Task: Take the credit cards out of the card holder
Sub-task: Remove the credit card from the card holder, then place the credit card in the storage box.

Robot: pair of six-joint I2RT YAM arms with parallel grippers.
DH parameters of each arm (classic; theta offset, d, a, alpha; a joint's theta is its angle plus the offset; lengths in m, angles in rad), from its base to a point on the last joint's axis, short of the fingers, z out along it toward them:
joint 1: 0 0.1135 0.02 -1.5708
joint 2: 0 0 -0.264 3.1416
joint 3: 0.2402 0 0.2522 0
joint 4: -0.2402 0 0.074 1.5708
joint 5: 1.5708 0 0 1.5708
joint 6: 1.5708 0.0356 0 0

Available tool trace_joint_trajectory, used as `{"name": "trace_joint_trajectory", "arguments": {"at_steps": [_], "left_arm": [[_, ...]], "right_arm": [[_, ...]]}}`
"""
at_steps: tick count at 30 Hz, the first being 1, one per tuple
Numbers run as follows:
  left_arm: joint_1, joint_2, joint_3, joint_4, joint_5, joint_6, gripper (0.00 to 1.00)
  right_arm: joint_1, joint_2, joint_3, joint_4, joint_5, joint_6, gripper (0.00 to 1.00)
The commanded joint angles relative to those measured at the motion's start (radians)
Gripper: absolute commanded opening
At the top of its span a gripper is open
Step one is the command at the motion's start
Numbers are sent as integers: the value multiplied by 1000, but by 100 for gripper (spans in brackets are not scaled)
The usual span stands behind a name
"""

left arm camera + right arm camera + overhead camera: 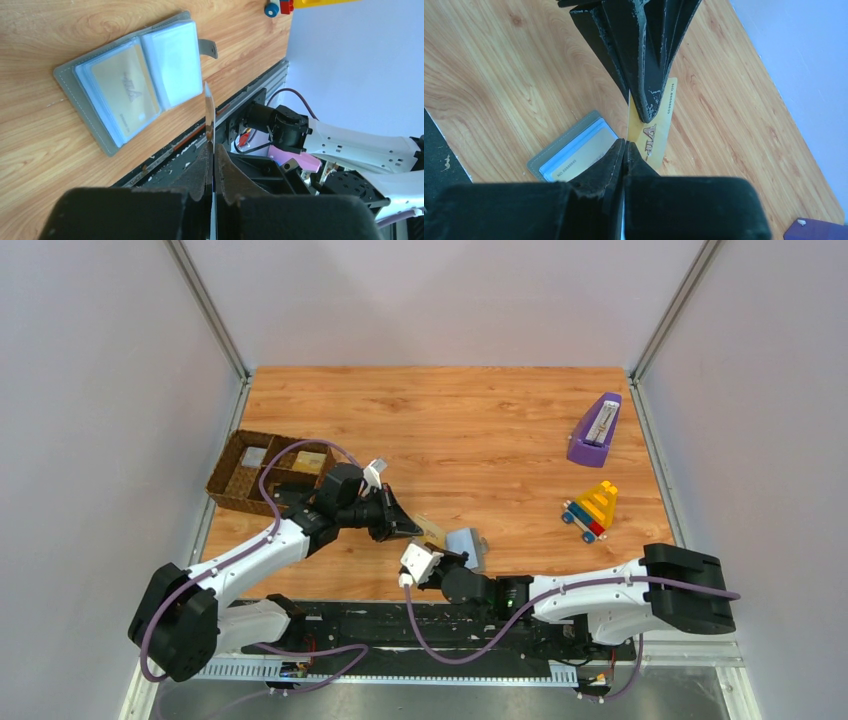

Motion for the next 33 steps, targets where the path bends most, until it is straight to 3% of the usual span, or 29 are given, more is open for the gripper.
{"name": "trace_joint_trajectory", "arguments": {"at_steps": [1, 4, 8, 10, 13, 22, 28, 33], "left_arm": [[2, -9, 14, 71, 34, 18, 0], [3, -1, 39, 58, 46, 87, 0], [5, -11, 60, 40, 45, 169, 0], [4, -16, 66, 44, 52, 206, 0], [5, -21, 71, 30, 54, 278, 0], [10, -47, 69, 32, 89, 362, 0], [10, -51, 94, 31, 146, 402, 0], [47, -58, 172, -173, 66, 506, 0]], "right_arm": [[9, -1, -12, 76, 27, 37, 5], [2, -54, -20, -3, -11, 162, 22], [-28, -188, -34, -137, -114, 366, 64], [-50, -276, -78, -156, -169, 446, 76], [-96, -415, -118, -212, -243, 501, 86], [-255, -668, -144, -391, -407, 579, 89], [-274, -645, -132, -409, -445, 549, 91], [-276, -568, -82, -412, -470, 551, 91]]}}
